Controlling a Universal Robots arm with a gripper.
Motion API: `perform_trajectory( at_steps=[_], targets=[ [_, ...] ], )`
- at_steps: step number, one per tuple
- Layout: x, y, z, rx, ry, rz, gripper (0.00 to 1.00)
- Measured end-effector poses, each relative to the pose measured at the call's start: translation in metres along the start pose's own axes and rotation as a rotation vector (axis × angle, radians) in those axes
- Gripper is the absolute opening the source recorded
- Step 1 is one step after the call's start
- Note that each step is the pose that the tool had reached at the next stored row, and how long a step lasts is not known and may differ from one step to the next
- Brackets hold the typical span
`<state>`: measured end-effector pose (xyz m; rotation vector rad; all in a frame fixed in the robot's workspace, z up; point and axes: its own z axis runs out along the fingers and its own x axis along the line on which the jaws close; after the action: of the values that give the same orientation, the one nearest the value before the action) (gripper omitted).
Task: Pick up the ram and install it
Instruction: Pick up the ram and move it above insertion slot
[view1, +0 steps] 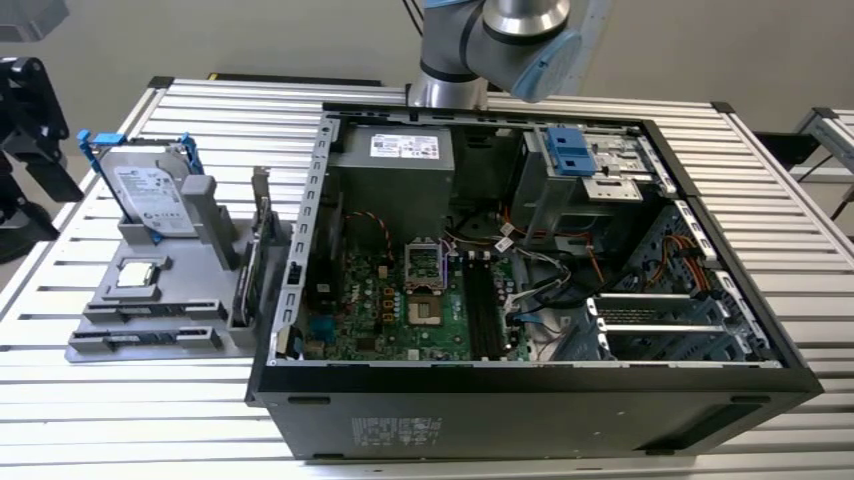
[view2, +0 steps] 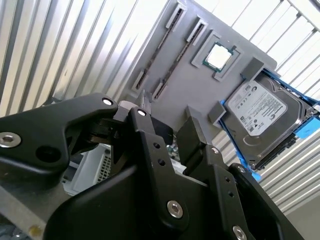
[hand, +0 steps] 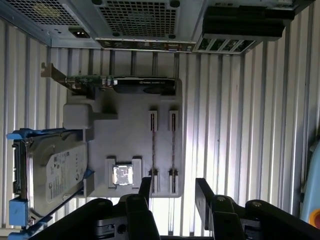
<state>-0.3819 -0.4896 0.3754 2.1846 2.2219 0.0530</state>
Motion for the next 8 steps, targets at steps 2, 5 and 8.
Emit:
perform_trajectory(
  at_steps=[2, 5, 8],
  targets=[
    [0.0000, 0.0000, 0.0012, 0.0001, 0.0000, 0.000, 1.00],
    [0.0000, -0.0001, 0.0030, 0.0001, 0.0001, 0.000, 1.00],
    [0.0000, -0.0002, 0.0047, 0.0000, 0.0001, -0.001, 1.00]
  ],
)
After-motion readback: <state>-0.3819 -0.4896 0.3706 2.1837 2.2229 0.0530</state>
